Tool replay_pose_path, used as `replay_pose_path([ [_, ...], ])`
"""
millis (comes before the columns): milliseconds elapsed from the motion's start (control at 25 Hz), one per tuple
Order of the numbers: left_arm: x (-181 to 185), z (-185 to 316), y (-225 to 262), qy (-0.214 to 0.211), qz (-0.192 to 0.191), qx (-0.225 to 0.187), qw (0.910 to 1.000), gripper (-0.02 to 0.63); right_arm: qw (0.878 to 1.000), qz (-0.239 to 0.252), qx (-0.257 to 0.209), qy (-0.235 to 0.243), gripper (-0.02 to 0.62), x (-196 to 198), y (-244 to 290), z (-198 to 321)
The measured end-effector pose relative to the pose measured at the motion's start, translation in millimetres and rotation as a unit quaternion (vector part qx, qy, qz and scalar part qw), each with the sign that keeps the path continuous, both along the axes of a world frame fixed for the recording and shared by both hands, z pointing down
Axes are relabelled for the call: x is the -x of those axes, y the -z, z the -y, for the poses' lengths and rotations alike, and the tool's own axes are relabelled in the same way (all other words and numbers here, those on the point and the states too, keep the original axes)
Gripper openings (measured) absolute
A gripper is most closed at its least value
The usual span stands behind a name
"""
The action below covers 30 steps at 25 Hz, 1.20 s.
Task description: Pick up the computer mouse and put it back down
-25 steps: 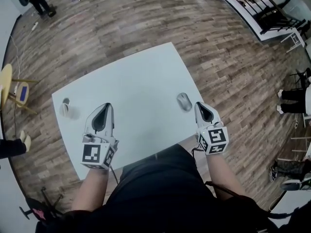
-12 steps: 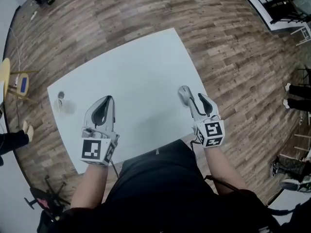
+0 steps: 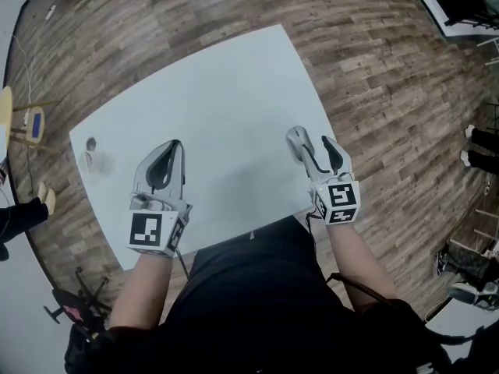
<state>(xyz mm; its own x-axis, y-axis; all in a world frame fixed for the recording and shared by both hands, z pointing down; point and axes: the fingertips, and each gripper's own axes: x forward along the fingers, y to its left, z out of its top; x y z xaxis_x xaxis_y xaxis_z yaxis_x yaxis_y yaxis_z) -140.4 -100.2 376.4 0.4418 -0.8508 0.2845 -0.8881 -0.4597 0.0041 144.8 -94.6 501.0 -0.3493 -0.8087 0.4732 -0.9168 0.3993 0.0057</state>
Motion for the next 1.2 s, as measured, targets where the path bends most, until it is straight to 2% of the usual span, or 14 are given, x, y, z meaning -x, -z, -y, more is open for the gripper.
replay_pose_path([
  [200, -6, 5, -4, 0.007, -0.001, 0.02, 0.9998, 0.002, 1.0, -0.001, 0.011, 0.003, 0.227, 0, -10, 3],
  [440, -12, 13, -17, -0.003, 0.021, 0.034, 0.9992, 0.002, 1.0, -0.004, 0.022, 0.01, 0.251, 2, -21, 3],
  [640, -21, 21, -14, -0.006, -0.008, 0.033, 0.9994, 0.002, 0.999, -0.009, 0.038, 0.009, 0.262, 5, -36, 1],
  [960, -18, 24, -33, -0.005, 0.011, 0.055, 0.9984, 0.002, 0.998, -0.024, 0.047, 0.021, 0.277, 7, -50, -5],
  [1200, -21, 28, -38, -0.009, 0.009, 0.064, 0.9979, 0.002, 0.997, -0.016, 0.072, 0.014, 0.288, 11, -66, -10],
])
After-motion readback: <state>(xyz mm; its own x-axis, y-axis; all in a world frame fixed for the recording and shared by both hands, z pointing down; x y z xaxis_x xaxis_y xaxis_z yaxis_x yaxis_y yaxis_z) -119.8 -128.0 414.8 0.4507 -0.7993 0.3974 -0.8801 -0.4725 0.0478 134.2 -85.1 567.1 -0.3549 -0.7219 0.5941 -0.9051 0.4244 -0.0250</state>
